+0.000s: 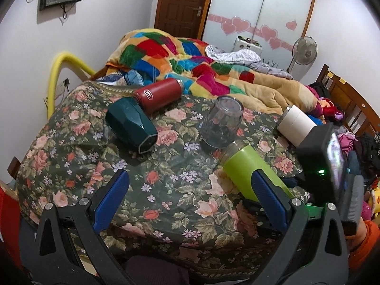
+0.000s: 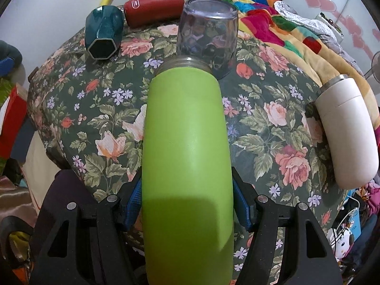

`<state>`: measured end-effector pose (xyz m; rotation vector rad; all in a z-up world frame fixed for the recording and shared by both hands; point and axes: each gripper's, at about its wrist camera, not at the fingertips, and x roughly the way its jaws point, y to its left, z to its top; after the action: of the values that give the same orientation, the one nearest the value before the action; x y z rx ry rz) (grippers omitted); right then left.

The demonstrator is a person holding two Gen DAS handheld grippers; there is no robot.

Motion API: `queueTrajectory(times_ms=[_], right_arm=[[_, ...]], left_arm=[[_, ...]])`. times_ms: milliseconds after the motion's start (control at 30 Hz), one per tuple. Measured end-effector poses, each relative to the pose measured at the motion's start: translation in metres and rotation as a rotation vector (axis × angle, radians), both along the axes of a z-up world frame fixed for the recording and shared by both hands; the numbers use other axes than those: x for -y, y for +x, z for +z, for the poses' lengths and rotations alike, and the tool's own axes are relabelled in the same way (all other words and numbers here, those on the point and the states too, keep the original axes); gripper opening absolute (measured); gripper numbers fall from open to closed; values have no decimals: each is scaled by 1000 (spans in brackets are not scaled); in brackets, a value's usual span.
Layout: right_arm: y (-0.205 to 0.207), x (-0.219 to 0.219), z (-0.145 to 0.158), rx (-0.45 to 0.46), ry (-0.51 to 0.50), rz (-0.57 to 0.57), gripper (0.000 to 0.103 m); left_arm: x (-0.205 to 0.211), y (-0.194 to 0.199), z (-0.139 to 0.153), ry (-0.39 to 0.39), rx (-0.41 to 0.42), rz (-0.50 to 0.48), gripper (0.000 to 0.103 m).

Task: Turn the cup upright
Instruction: 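Grasp the green bottle with the left tool while the right tool releases it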

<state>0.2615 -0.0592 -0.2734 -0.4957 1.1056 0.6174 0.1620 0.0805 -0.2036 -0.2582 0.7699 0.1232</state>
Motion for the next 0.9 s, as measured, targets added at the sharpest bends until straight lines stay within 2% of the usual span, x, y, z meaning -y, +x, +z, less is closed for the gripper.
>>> queueTrajectory(times_ms=[233, 433, 600, 667, 767, 900], right_arm=[[-8, 17, 24, 30, 60, -17, 62], [-25, 48, 61, 138, 106, -56, 62], [-36, 80, 87, 234, 137, -105, 63], [-39, 93, 94, 254, 154, -129, 65], [-40, 108, 97, 272, 173, -170, 66], [-45, 125, 97, 291, 190, -212, 66]], left_arm=[[7, 11, -3, -36, -38, -11, 103], [27, 28, -10, -73, -89, -61, 103], [47, 49, -23, -149, -155, -110, 103], [53, 59, -32, -208, -198, -123, 103], [58, 72, -44, -267, -260, -109, 94], [63, 85, -58, -317, -322, -89, 92]])
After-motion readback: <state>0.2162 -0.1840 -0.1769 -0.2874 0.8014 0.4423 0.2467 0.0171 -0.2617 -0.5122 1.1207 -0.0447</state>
